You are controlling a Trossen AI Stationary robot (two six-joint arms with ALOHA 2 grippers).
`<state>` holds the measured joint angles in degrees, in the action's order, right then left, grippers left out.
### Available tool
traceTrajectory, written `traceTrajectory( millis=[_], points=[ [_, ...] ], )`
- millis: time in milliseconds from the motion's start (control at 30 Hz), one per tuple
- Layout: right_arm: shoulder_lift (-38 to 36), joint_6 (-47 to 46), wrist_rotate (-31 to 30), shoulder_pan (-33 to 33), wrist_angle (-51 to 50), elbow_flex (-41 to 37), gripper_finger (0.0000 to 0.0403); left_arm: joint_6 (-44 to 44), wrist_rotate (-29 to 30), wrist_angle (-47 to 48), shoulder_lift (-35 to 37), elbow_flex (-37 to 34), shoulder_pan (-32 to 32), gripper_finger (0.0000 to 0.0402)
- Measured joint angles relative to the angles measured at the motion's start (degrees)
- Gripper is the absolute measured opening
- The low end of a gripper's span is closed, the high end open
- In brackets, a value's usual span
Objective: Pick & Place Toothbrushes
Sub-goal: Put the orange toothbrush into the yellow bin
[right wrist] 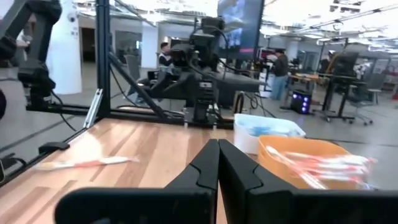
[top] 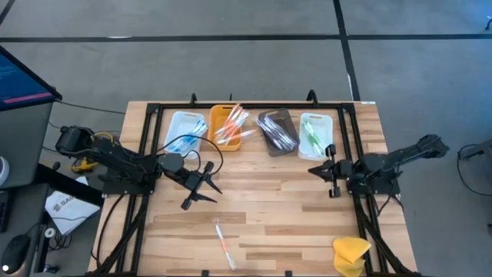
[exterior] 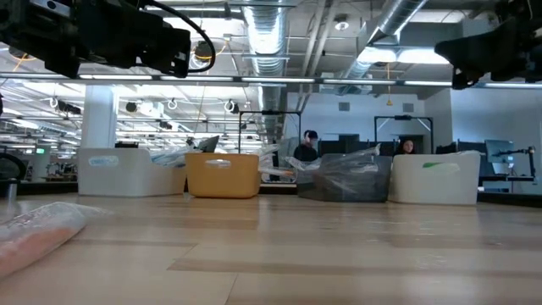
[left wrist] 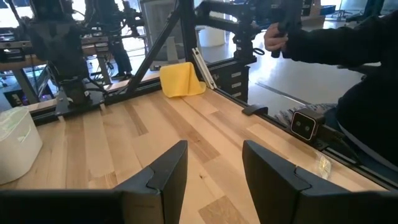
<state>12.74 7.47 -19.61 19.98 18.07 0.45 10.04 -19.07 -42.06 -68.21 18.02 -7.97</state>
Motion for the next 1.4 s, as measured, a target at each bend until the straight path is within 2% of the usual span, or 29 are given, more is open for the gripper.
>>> traceTrajectory(
  millis=[167, 800, 1400],
  points=[
    [-12.79, -4.62, -0.08, -1.03, -14.22, -0.04, 0.0000, 0.00, -0.02, 0.02, -0.01, 0.00, 0.00, 0.0150],
    [-9.30, -1.45, 0.08, -0.56, -16.31, 0.57, 0.0000, 0.07, 0.70, 0.57, 0.12, 0.00, 0.00, 0.0150],
    [-9.28, -1.45, 0.06, -0.56, -16.31, 0.57, 0.0000, 1.57, 0.61, -1.32, 0.12, 0.00, 0.00, 0.0150]
  ],
)
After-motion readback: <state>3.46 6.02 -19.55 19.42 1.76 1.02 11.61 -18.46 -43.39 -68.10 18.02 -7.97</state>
